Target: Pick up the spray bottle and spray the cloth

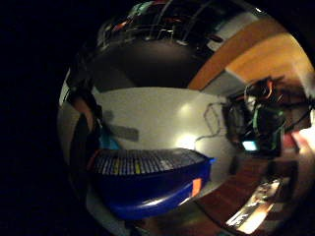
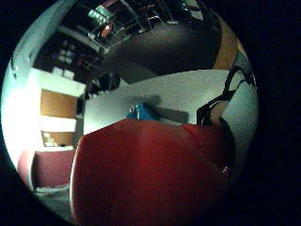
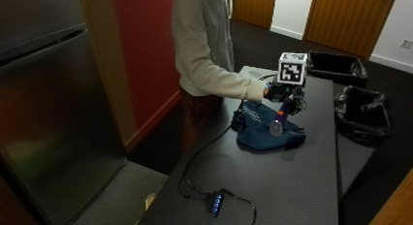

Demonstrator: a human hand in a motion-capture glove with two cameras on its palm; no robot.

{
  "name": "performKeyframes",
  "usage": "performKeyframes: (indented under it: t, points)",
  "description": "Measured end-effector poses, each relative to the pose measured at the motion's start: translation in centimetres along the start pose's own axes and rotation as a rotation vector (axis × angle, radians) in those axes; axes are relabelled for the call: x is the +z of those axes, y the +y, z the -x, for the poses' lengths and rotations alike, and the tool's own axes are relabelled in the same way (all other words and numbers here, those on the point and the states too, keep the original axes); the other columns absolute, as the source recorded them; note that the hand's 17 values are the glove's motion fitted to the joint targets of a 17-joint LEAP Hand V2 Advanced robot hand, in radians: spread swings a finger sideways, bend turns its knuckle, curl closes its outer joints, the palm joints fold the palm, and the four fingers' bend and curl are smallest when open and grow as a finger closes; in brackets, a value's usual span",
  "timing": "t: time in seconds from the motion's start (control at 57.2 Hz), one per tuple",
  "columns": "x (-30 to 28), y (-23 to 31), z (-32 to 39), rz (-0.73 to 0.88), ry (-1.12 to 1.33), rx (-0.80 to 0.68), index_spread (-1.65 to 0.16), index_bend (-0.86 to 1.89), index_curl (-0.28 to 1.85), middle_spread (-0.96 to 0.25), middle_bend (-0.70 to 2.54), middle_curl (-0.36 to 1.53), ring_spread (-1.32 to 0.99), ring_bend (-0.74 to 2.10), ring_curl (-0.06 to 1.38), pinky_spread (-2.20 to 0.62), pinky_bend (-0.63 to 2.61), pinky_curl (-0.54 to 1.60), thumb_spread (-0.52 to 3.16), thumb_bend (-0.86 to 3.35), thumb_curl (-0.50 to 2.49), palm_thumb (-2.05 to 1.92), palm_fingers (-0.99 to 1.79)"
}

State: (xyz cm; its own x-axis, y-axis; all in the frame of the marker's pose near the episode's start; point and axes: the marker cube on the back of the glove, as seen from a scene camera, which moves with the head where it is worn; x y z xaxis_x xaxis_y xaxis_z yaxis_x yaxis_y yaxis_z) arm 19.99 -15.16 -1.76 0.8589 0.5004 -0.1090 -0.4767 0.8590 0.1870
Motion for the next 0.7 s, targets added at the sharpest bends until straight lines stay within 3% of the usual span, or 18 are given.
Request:
performKeyframes:
  t: [0.105, 0.245, 0.367, 0.7]
  points:
    - [-3.2, 0.2, 2.1, 0.038, 0.248, -0.060, -0.19, 0.39, 0.51, -0.16, 0.55, 0.48, -0.20, 0.48, 0.43, -0.30, 0.30, 0.37, 0.14, -0.04, 0.72, 0.94, 1.37]
    - [-5.2, 1.5, 7.0, 0.097, 0.329, -0.276, -0.19, 0.39, 0.51, -0.17, 0.55, 0.48, -0.21, 0.48, 0.43, -0.30, 0.30, 0.37, 0.13, -0.03, 0.74, 0.94, 1.38]
    - [-4.7, 2.5, 10.4, 0.120, 0.421, -0.371, -0.19, 0.39, 0.51, -0.17, 0.55, 0.48, -0.21, 0.48, 0.43, -0.30, 0.31, 0.37, 0.13, -0.04, 0.75, 0.94, 1.38]
    - [-0.1, 4.4, 14.7, 0.181, 0.473, -0.405, -0.19, 0.39, 0.51, -0.17, 0.56, 0.48, -0.21, 0.48, 0.43, -0.30, 0.31, 0.38, 0.13, -0.04, 0.76, 0.93, 1.38]
